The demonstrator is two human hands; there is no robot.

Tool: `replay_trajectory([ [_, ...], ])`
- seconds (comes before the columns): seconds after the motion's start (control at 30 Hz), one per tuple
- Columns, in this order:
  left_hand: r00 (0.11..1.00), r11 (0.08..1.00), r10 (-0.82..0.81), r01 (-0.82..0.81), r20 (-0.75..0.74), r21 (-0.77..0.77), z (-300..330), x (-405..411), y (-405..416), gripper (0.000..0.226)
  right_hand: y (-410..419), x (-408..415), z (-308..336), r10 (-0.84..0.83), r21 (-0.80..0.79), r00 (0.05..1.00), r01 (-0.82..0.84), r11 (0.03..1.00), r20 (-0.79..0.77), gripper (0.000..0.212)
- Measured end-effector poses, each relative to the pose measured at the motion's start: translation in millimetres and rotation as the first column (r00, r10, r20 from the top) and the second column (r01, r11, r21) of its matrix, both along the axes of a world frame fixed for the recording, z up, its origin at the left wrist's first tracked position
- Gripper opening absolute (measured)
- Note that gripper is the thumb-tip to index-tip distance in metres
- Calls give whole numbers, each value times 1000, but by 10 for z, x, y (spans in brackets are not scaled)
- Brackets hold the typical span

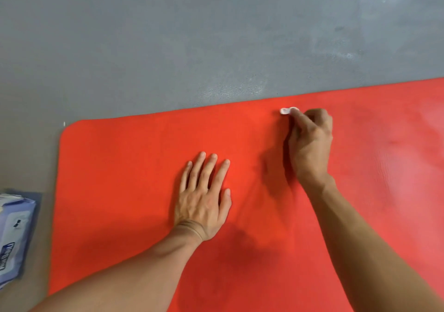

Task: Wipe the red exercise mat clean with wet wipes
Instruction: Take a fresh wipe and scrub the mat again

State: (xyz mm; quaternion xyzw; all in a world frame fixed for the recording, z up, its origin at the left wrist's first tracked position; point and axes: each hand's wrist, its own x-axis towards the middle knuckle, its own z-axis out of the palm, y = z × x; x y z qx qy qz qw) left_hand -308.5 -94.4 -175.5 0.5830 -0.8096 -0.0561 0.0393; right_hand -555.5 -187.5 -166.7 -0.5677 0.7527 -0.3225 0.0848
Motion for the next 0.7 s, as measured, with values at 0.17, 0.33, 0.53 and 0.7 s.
replay_trajectory([
  [0.17,1000,1000,0,0,9,-11,-4,10,1,64,10,481,41,-108,38,980,103,994,168,14],
  [0.33,1000,1000,0,-1,-8,-20,1,-6,5,64,74,441,17,554,47,828,-552,833,-89,36],
  [0.53,1000,1000,24,-24,-3,-18,3,-17,29,64,22,223,-76,209,35,969,-207,978,-132,44],
  [0.7,996,993,66,-72,-62,-91,61,-29,-422,51,-21,159,-108,235,44,964,-231,972,-123,45],
])
